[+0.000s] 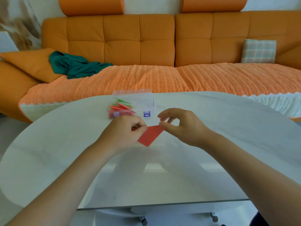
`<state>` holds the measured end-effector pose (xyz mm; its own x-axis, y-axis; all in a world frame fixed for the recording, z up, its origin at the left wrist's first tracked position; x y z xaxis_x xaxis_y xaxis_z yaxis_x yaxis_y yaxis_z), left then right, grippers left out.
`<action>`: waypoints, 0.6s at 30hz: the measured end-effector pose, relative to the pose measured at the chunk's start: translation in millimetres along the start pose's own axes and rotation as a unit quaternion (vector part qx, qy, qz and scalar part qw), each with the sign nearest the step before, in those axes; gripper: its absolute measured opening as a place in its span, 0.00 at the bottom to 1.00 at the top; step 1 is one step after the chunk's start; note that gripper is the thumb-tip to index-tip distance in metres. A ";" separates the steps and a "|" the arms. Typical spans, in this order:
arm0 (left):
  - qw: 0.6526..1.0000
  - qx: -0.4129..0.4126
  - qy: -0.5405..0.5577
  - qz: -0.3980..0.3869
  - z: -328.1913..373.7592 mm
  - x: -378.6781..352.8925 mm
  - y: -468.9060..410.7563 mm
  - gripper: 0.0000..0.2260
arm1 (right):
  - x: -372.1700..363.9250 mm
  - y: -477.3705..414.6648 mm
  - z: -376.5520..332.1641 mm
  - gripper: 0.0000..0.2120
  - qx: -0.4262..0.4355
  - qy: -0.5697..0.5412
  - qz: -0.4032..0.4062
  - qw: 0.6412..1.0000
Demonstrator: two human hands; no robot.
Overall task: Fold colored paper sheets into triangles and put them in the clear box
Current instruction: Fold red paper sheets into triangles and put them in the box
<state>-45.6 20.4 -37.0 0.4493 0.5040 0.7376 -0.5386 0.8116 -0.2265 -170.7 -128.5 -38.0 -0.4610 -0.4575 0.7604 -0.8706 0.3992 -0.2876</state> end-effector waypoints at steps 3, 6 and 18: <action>1.000 -0.003 -0.018 -0.001 4.0 -1.1 0.6 0.04 | -9.3 -0.7 -5.1 0.03 0.001 -0.030 -0.010 1.000; 0.999 -0.008 -0.053 0.003 9.4 -0.6 1.7 0.05 | -12.6 -1.1 -8.3 0.04 0.014 -0.019 -0.016 1.000; 0.999 -0.019 -0.035 0.008 5.9 11.4 0.6 0.04 | -4.1 -1.6 -12.5 0.05 0.027 0.026 0.010 0.999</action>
<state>-45.1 24.9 -25.0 0.3892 0.4965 0.7759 -0.5177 0.8146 -0.2616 -165.3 -117.3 -33.4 -0.4702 -0.4065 0.7834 -0.8697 0.3641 -0.3331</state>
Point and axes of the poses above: each hand's wrist, its own y-axis away from the middle knuckle, its own x-axis out of the back of the hand, z = x × y, the point moved 6 cm from there along -y, towards the middle knuckle, and after that the axes turned 2 degrees about y, right-handed, at the moved point
